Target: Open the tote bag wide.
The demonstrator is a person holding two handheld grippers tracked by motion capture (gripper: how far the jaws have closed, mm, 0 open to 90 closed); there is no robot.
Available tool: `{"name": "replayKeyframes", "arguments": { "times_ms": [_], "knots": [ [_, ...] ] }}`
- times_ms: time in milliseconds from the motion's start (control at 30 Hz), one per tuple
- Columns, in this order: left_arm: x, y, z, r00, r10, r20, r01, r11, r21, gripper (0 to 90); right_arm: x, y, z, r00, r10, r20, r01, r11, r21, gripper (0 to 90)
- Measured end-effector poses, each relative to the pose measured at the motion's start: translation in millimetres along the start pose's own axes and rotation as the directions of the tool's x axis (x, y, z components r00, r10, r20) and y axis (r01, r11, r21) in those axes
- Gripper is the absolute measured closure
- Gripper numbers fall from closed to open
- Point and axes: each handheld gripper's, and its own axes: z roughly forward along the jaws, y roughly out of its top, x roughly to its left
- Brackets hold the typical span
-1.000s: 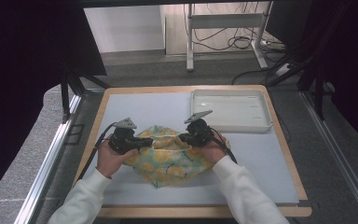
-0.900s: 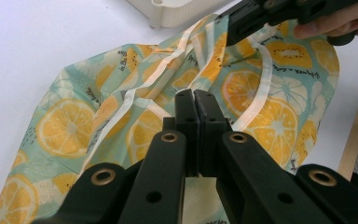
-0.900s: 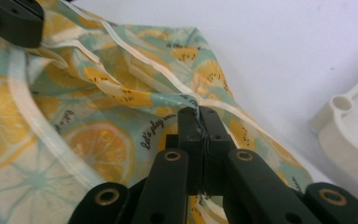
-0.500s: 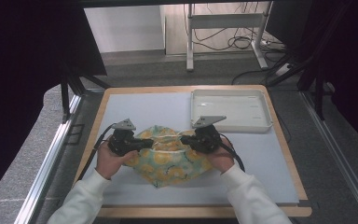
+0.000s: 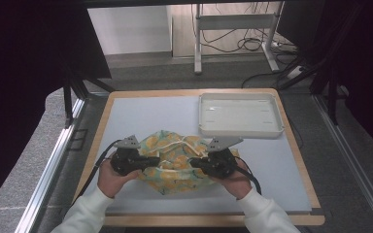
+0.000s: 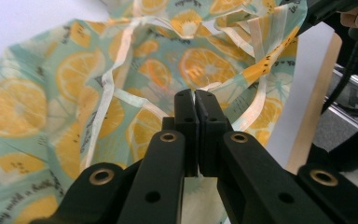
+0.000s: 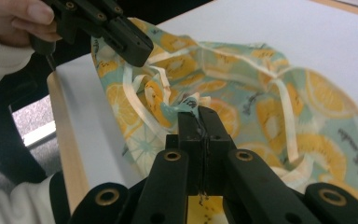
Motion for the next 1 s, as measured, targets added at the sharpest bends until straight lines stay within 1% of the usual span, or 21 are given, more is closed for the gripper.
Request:
{"name": "replayKeyframes", "arguments": {
  "times_ms": [67,100,133,167,267,300,367,433,467,500,533,567,600,700,733,767,867,900,933,1000],
  "knots": [
    [-2.7,-3.7,0.7,1.0,0.0,0.01,0.0,1.0,0.003,88.8,6.0,-8.2,-1.9,1.0,-0.001,-0.002,0.001,1.0,0.009,88.1],
    [-3.9,-5.1,1.1,0.9999,0.001,0.013,-0.001,1.0,0.005,88.8,6.0,-8.2,-1.9,1.0,-0.001,-0.002,0.001,1.0,0.009,88.1],
    [-4.8,-6.2,1.5,0.9999,0.004,0.014,-0.004,1.0,0.007,88.7,10.0,-14.6,-2.2,1.0,-0.001,-0.009,0.001,1.0,0.023,88.1],
    [-5.4,-7.0,1.9,0.9998,0.007,0.018,-0.007,0.9999,0.009,88.7,10.0,-14.6,-2.2,1.0,-0.001,-0.009,0.001,1.0,0.023,88.1],
    [-8.0,-9.5,3.3,0.9998,0.007,0.021,-0.007,0.9998,0.016,88.7,14.7,-24.1,-1.4,0.9997,0.001,-0.022,0.0,0.999,0.046,88.1],
    [-8.4,-10.3,3.8,0.9996,0.014,0.022,-0.015,0.9997,0.019,88.6,15.6,-26.9,-1.1,0.9996,0.001,-0.027,0.0,0.999,0.053,88.1],
    [-9.8,-12.8,5.1,0.9994,0.007,0.035,-0.008,0.9998,0.02,88.6,17.3,-32.0,-0.1,0.9993,0.007,-0.036,-0.005,0.998,0.066,88.0],
    [-11.0,-16.8,8.8,0.999,0.008,0.043,-0.009,0.9992,0.039,88.5,18.9,-39.5,2.1,0.9986,0.014,-0.051,-0.009,0.996,0.089,88.0],
    [-11.0,-16.8,8.8,0.999,0.008,0.043,-0.009,0.9992,0.039,88.5,18.9,-39.5,2.1,0.9986,0.014,-0.051,-0.009,0.996,0.089,88.0],
    [-11.2,-17.9,10.1,0.9991,0.006,0.042,-0.008,0.9989,0.046,88.5,19.0,-44.1,4.4,0.9979,0.025,-0.06,-0.018,0.994,0.106,87.9],
    [-10.8,-18.7,11.5,0.999,0.008,0.043,-0.01,0.9986,0.052,88.5,19.0,-44.1,4.4,0.9979,0.025,-0.06,-0.018,0.994,0.106,87.9],
    [-11.0,-19.8,13.1,0.999,0.002,0.044,-0.004,0.9983,0.058,88.5,18.2,-48.9,8.1,0.9966,0.044,-0.07,-0.035,0.991,0.126,87.9],
    [-10.6,-20.7,14.6,0.999,0.005,0.044,-0.008,0.9979,0.065,88.5,18.2,-48.9,8.1,0.9966,0.044,-0.07,-0.035,0.991,0.126,87.9],
    [-9.9,-24.2,18.2,0.9992,0.006,0.041,-0.01,0.996,0.088,88.4,17.2,-55.1,14.5,0.9953,0.057,-0.078,-0.044,0.987,0.158,88.0],
    [-9.5,-25.7,19.5,0.9993,0.006,0.038,-0.009,0.9954,0.096,88.4,15.7,-58.3,18.4,0.9945,0.066,-0.081,-0.051,0.982,0.18,88.0],
    [-9.0,-27.3,20.9,0.9993,0.005,0.037,-0.008,0.9945,0.104,88.4,15.7,-58.3,18.4,0.9945,0.066,-0.081,-0.051,0.982,0.18,88.0],
    [-7.2,-32.3,25.6,0.9994,-0.003,0.035,-0.002,0.9918,0.128,88.0,12.8,-64.2,24.8,0.9925,0.089,-0.084,-0.069,0.975,0.213,88.0],
    [-7.0,-33.8,27.5,0.9994,-0.008,0.034,0.004,0.9914,0.131,87.9,12.4,-66.3,26.9,0.9921,0.093,-0.084,-0.072,0.972,0.224,88.0],
    [-6.3,-34.9,28.9,0.9994,-0.005,0.033,0.0,0.9903,0.139,87.5,12.3,-69.5,30.3,0.992,0.093,-0.085,-0.07,0.968,0.241,88.0],
    [-6.3,-36.6,31.3,0.9996,-0.006,0.028,0.002,0.9893,0.146,87.2,12.6,-70.2,31.4,0.9921,0.093,-0.085,-0.069,0.967,0.246,88.0]
  ]
}}
